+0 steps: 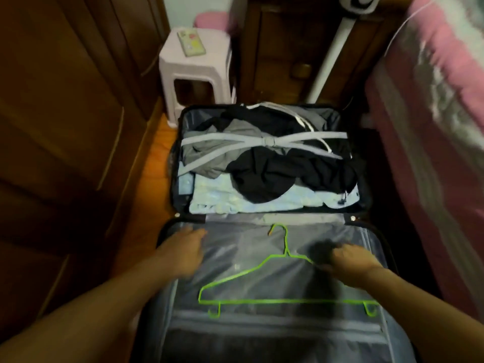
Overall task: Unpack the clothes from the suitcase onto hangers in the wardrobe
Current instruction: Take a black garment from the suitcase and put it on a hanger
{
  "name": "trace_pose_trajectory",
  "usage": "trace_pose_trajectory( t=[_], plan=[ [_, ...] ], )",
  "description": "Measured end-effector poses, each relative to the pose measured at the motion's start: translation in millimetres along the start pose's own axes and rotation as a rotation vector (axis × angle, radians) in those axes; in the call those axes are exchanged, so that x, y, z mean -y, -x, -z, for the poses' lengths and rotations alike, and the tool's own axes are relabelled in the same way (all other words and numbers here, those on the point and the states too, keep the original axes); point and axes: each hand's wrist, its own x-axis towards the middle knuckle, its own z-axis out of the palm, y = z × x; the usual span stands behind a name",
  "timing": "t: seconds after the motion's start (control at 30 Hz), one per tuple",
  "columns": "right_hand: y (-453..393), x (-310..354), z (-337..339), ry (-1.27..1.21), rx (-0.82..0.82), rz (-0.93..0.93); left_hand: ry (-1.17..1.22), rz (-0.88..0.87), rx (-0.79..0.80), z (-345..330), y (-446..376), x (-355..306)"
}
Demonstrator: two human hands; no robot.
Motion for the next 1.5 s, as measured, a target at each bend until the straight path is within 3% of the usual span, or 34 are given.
trace_pose_trajectory(
  t=[0.07, 0.13, 0.2, 0.27, 0.37, 0.43, 0.6, 0.67, 0.8, 0.87, 0.93, 1.0, 1.1, 1.17, 1.27, 1.37, 1.43, 1.5],
  plan=[
    [-38, 6, 38, 0.071, -0.351, 0.089, -0.095, -0.092, -0.158, 21, -55, -4],
    [-82, 7, 75, -0.019, -0.649, 0.174, -0.176, -0.153, -0.387, 43, -102, -17],
    [-122, 11, 112, -0.131, -0.802, 0.168, -0.214, -0.207, -0.564, 56, -140, -34],
    [-155, 20, 147, -0.293, -0.857, 0.130, -0.179, -0.237, -0.569, 55, -163, -48],
    [-190, 33, 177, -0.392, -0.798, 0.115, -0.160, -0.269, -0.418, 30, -178, -54],
    [-211, 40, 182, -0.380, -0.737, 0.159, -0.271, -0.279, -0.334, 6, -182, -49],
    [-261, 54, 151, -0.418, -0.647, 0.166, -0.279, -0.179, -0.198, -31, -193, -38],
    [-266, 56, 132, -0.459, -0.714, 0.111, -0.254, -0.162, -0.164, -29, -197, -41],
    [-248, 50, 117, -0.540, -1.094, 0.115, -0.241, -0.129, -0.064, -17, -195, -47],
    [-242, 39, 115, -0.574, -1.078, 0.117, -0.243, -0.121, -0.044, -15, -193, -51],
    [-243, 27, 114, -0.605, -0.894, 0.096, -0.243, -0.105, -0.020, -9, -186, -59],
    [-246, 22, 116, -0.618, -0.747, 0.099, -0.311, -0.102, -0.084, 10, -181, -73],
    [-246, 25, 126, -0.505, -0.656, 0.091, -0.288, -0.110, -0.432, 46, -184, -104],
    [-244, 28, 131, -0.423, -0.713, 0.072, -0.216, -0.130, -0.590, 64, -191, -122],
    [-242, 25, 132, -0.243, -0.892, 0.125, -0.083, -0.160, -0.668, 69, -202, -136],
    [-245, 22, 129, -0.155, -1.010, 0.217, -0.104, -0.217, -0.450, 48, -214, -136],
    [-249, 22, 128, -0.219, -0.985, 0.205, -0.255, -0.185, -0.235, 23, -222, -132],
    [-253, 18, 127, -0.286, -0.887, 0.163, -0.326, -0.130, -0.195, 4, -229, -130]
  ],
)
